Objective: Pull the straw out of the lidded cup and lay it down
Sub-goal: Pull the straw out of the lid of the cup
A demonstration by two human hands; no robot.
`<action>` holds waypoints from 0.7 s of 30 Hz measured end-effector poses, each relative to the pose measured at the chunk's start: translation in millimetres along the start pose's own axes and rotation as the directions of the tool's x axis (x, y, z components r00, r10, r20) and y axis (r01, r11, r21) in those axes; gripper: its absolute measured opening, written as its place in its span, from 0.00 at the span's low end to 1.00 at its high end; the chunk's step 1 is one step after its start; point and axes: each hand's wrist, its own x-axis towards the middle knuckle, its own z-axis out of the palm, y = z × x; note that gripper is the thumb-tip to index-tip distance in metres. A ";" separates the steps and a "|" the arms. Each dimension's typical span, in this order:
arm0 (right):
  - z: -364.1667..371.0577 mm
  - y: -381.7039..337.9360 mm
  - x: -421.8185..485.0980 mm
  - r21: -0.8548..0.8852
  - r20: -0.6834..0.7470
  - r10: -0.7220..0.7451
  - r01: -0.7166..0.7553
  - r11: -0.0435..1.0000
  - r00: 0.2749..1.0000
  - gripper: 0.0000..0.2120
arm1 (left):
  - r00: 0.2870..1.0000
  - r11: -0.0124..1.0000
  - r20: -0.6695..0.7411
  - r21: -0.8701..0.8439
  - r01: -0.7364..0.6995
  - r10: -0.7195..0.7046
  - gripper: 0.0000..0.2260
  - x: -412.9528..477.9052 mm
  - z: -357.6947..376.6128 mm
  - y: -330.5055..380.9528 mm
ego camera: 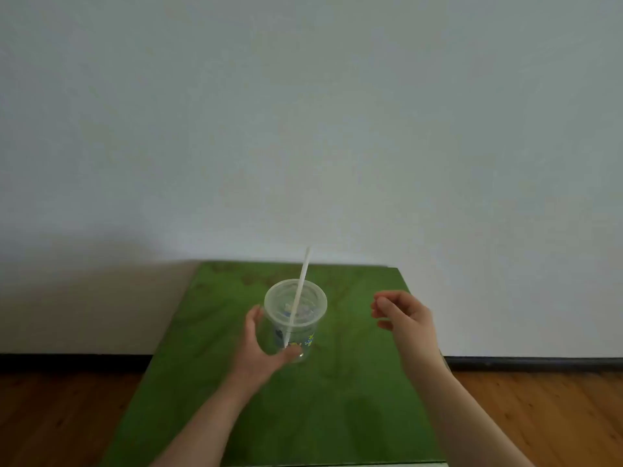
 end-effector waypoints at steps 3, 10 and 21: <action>1.6 0.8 2.5 0.022 0.004 -0.001 0.001 1.000 1.000 0.10 | 0.999 1.000 0.040 -0.021 -0.011 0.011 0.44 0.7 5.6 6.2; 4.4 3.8 2.5 0.034 0.016 0.012 -0.013 0.999 1.000 0.10 | 0.997 0.995 0.075 -0.094 -0.023 0.030 0.39 7.4 18.6 11.1; 22.3 -0.5 3.9 0.009 0.068 0.019 -0.019 1.000 0.998 0.10 | 0.999 1.000 0.044 -0.015 0.003 -0.002 0.37 13.5 20.9 11.9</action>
